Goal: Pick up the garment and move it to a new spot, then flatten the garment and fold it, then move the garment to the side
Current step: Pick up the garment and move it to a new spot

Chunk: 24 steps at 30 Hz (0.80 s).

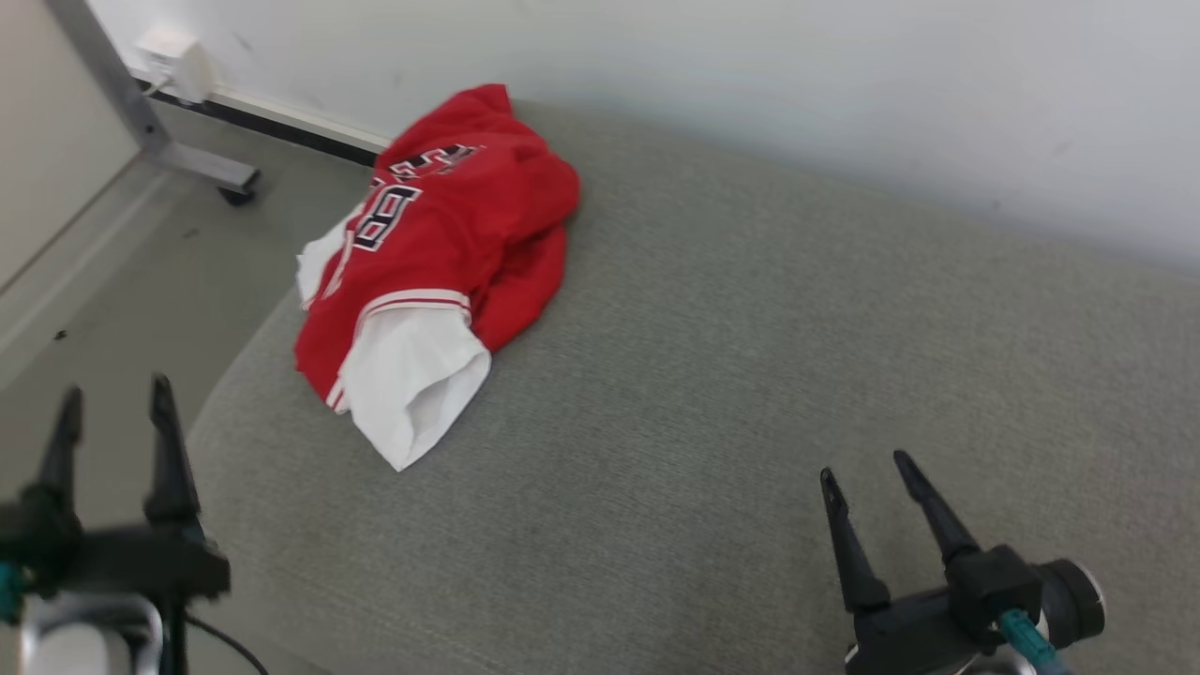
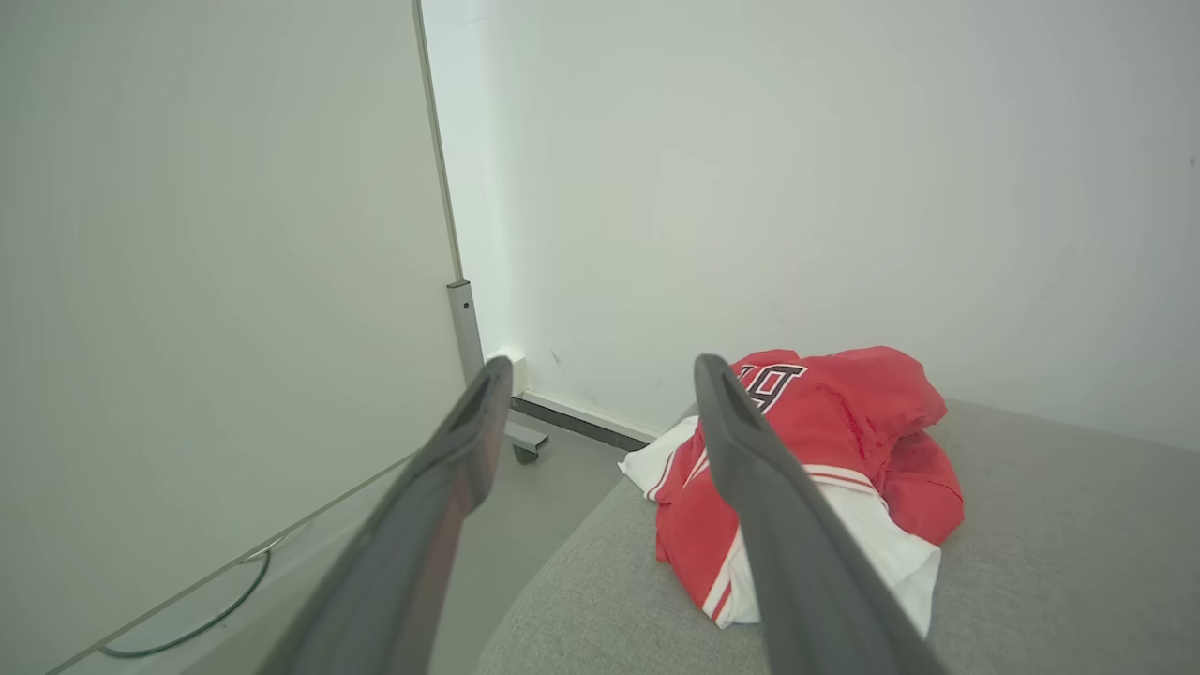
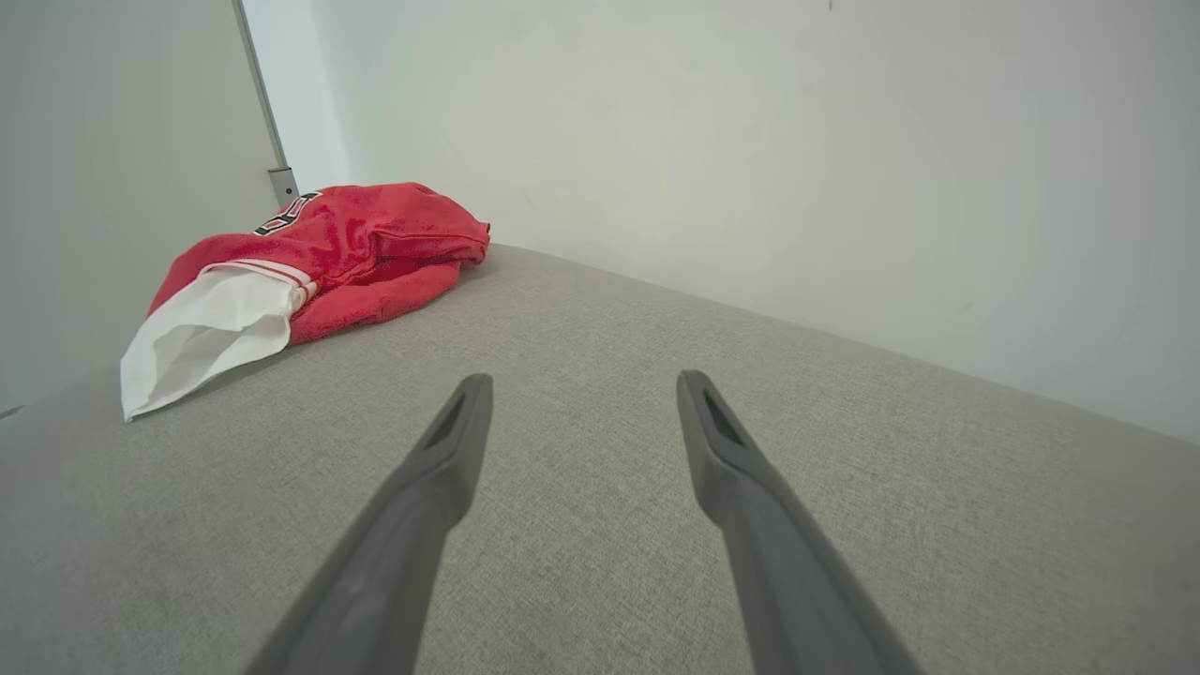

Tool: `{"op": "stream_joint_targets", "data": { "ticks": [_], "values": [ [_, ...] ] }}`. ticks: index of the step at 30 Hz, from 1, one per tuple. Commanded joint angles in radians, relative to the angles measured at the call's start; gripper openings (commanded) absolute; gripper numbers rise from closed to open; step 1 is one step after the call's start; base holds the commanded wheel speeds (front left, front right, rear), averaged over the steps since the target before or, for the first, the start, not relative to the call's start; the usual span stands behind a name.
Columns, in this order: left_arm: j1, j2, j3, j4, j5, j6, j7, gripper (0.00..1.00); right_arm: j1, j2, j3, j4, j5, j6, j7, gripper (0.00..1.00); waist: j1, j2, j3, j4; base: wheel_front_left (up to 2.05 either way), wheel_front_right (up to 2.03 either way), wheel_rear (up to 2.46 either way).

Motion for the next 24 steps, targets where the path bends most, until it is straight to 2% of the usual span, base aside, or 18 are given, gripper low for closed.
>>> {"op": "stream_joint_targets", "data": {
  "ticks": [1,13,19,24],
  "values": [
    [-0.041,0.011,0.006,0.01,-0.021,-0.005,-0.003,1.0,-0.019,-0.003,-0.005,-0.006,-0.012,0.001,0.0,1.0,-0.0001,-0.0001,0.107,-0.113,0.0,0.0,0.0],
    [-0.38,0.221,0.046,0.167,-0.126,-0.016,0.067,1.0,-0.106,-0.003,-0.059,-0.096,-0.069,0.001,0.0,1.0,-0.0001,-0.0001,0.305,-0.375,0.0,0.0,0.0],
    [-0.455,0.306,0.031,0.238,-0.157,-0.014,0.144,1.0,-0.11,-0.002,-0.074,-0.126,-0.059,0.001,0.0,1.0,-0.0001,-0.0001,0.348,-0.45,0.0,0.0,0.0],
    [-0.488,0.342,0.006,0.294,-0.181,-0.014,0.214,1.0,-0.112,-0.002,-0.074,-0.138,-0.057,0.001,0.0,1.0,-0.0001,-0.0001,0.363,-0.474,0.0,0.0,0.0]
  ]
}}
